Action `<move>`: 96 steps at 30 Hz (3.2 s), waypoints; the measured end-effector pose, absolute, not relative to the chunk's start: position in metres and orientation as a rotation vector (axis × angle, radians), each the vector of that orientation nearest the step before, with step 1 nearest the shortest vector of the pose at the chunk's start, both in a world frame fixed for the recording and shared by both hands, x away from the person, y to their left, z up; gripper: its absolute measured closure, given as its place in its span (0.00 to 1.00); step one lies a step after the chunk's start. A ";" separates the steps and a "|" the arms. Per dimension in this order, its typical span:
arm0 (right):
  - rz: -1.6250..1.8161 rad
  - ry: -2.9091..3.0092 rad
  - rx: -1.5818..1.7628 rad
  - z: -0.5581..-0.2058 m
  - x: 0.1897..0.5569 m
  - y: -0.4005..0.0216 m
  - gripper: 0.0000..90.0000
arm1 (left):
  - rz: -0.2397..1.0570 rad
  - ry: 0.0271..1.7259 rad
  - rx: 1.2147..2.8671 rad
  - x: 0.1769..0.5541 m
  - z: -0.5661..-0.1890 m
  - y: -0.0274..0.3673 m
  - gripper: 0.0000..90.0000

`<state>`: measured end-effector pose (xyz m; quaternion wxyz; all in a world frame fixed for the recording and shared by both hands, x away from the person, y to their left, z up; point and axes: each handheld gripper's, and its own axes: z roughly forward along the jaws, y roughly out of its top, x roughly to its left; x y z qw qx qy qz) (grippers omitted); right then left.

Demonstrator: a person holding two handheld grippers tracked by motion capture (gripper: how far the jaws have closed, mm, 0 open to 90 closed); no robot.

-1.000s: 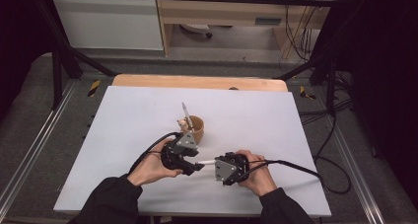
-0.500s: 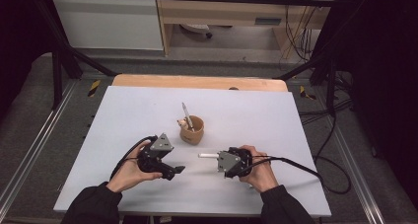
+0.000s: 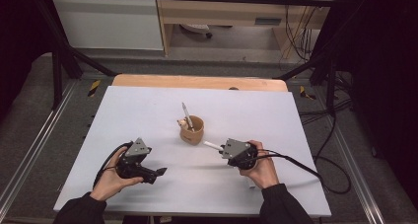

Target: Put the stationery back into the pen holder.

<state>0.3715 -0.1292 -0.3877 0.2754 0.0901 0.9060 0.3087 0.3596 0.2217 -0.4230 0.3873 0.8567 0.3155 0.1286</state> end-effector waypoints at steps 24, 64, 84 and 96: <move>1.264 2.268 0.765 -0.367 0.395 -0.129 0.88 | 0.384 0.970 2.095 0.354 -0.439 0.276 0.08; 1.658 1.935 1.073 -0.356 0.458 -0.075 0.88 | 0.378 0.982 2.096 0.355 -0.445 0.282 0.08; 1.630 1.990 1.103 -0.396 0.472 -0.051 0.88 | 0.379 0.978 2.095 0.355 -0.445 0.283 0.08; 1.567 2.037 1.097 -0.410 0.473 -0.048 0.87 | 0.378 0.977 2.101 0.356 -0.446 0.283 0.08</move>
